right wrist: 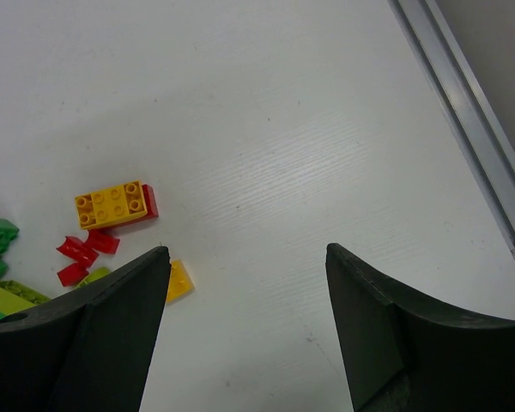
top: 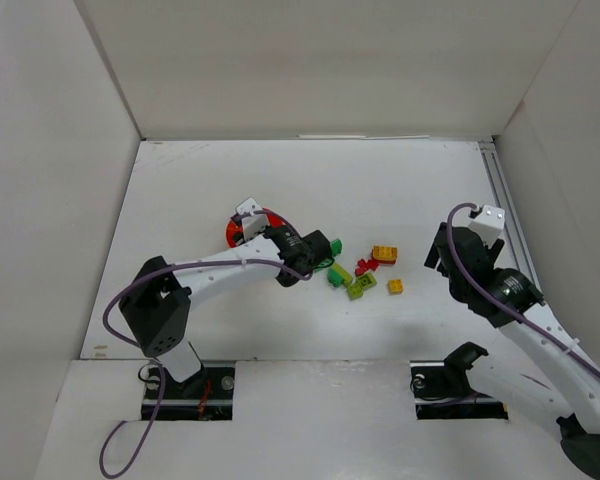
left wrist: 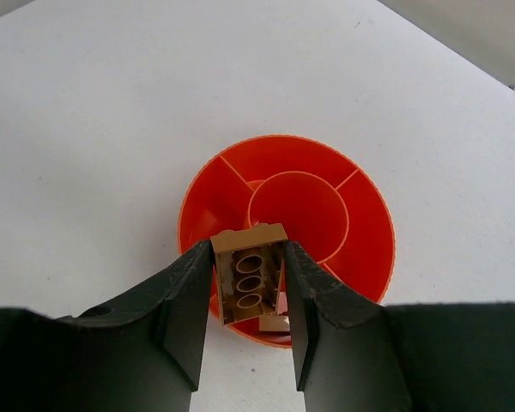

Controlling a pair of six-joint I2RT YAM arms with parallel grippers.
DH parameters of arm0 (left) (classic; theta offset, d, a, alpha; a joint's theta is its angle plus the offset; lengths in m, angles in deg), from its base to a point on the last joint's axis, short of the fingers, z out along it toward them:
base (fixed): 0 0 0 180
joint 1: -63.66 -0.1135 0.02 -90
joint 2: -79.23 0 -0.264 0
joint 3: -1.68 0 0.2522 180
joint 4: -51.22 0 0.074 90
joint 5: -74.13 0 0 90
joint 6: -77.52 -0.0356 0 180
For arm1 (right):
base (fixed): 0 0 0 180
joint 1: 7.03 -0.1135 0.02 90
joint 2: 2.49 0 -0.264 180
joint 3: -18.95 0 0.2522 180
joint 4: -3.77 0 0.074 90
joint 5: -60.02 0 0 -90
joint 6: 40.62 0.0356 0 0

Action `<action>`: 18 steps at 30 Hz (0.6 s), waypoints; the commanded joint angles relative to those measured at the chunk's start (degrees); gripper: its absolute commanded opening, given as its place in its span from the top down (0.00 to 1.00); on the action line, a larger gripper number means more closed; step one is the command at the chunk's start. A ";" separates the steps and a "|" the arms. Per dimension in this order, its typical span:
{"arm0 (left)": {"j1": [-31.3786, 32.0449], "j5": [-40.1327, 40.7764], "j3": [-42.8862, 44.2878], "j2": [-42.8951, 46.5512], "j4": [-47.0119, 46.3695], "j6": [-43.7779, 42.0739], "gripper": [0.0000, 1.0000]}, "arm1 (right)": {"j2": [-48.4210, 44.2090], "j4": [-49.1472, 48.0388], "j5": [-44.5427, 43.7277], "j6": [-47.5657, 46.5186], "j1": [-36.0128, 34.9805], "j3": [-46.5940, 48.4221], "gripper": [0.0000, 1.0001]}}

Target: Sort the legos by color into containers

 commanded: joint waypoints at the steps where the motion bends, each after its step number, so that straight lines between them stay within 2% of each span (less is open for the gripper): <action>1: 0.13 4.25 1.39 -0.41 2.08 3.52 0.72 | 0.22 -2.73 0.02 -1.21 0.28 1.27 0.22; 18: 1.18 5.48 -2.65 -3.14 2.08 16.36 0.71 | 0.22 -1.06 -1.56 -1.21 0.28 2.32 0.22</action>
